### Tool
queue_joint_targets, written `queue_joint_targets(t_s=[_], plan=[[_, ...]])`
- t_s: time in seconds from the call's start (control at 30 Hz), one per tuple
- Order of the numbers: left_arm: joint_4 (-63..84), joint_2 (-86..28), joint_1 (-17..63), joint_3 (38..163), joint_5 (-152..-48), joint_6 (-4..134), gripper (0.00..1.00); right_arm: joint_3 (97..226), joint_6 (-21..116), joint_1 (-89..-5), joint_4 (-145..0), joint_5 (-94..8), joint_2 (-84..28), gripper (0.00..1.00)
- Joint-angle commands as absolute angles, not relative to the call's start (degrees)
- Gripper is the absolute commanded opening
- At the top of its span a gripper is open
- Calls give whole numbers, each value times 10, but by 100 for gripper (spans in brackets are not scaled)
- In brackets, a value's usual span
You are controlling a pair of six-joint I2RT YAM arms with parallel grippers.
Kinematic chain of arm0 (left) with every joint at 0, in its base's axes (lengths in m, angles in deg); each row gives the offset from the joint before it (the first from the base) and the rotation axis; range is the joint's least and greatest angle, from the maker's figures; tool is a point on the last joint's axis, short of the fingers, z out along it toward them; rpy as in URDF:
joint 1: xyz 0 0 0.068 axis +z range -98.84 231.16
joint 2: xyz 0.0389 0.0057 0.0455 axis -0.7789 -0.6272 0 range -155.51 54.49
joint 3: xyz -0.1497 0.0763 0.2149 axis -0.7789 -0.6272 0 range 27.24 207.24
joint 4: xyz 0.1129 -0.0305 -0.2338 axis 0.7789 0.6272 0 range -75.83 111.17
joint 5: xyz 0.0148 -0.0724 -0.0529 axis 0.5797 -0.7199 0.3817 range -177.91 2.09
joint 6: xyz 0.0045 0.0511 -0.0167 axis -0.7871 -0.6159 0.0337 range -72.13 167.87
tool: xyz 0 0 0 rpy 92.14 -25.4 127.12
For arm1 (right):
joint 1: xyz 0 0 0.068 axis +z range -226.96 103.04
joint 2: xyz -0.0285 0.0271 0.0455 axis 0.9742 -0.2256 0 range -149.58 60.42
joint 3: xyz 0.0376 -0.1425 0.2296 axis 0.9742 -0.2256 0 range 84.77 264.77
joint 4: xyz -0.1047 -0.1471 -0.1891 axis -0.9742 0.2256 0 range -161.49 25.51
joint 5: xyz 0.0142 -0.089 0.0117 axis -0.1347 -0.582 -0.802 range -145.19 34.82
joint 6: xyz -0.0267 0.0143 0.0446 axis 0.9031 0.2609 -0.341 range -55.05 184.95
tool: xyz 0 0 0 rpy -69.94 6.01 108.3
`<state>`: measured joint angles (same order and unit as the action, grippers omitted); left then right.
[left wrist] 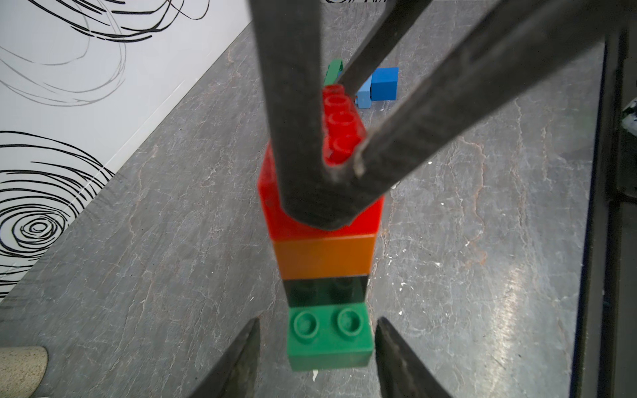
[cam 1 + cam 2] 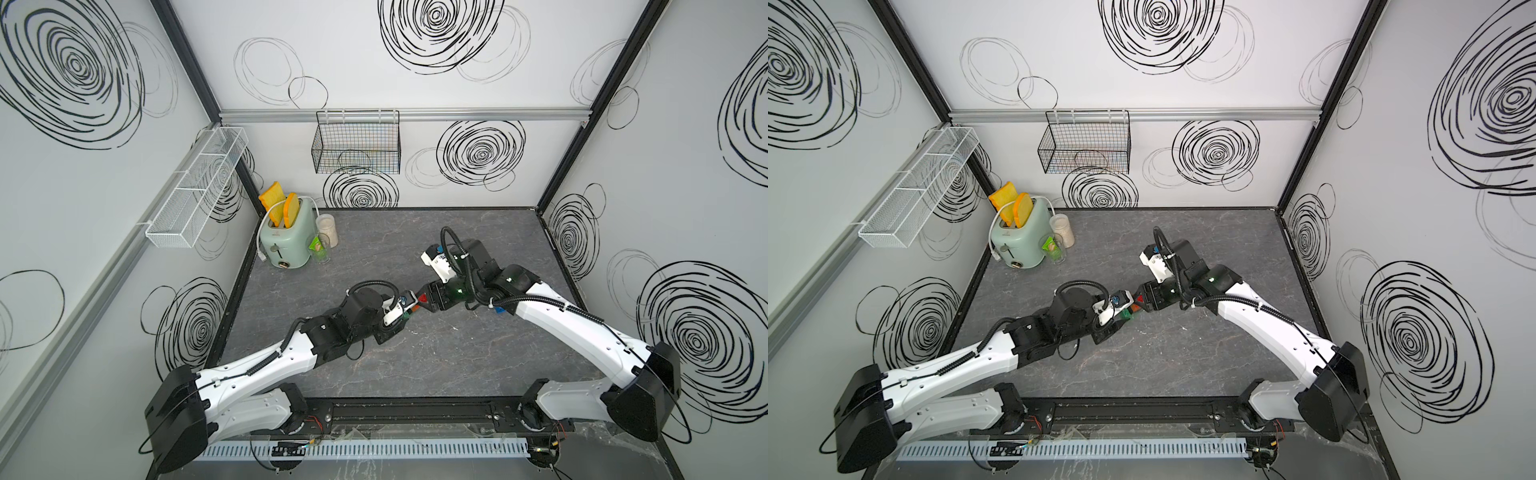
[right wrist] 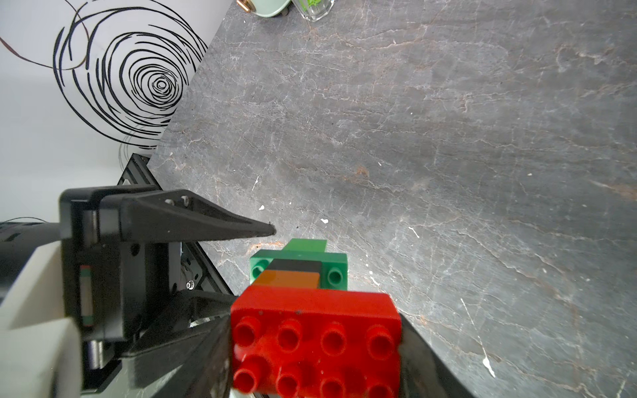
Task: Assemble the letter f with lego
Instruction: Place the lego brick at the center of the board.
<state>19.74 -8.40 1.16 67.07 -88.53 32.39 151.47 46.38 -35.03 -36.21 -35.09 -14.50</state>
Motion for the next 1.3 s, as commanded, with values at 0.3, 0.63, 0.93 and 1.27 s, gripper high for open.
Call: queue_joint_targets(t_s=[0.3,0.63,0.93,1.27], plan=[[160,-96,9,668,-908,337,46,1509,469,-348,-375,-340,-130,64],[153,-99,12,665,-907,344,36,1508,469,-348,-375,-339,-130,64],[139,-97,12,657,-913,350,30,1499,466,-345,-379,-340,-132,66],[130,-92,12,648,-921,355,28,1500,461,-344,-392,-346,-136,82]])
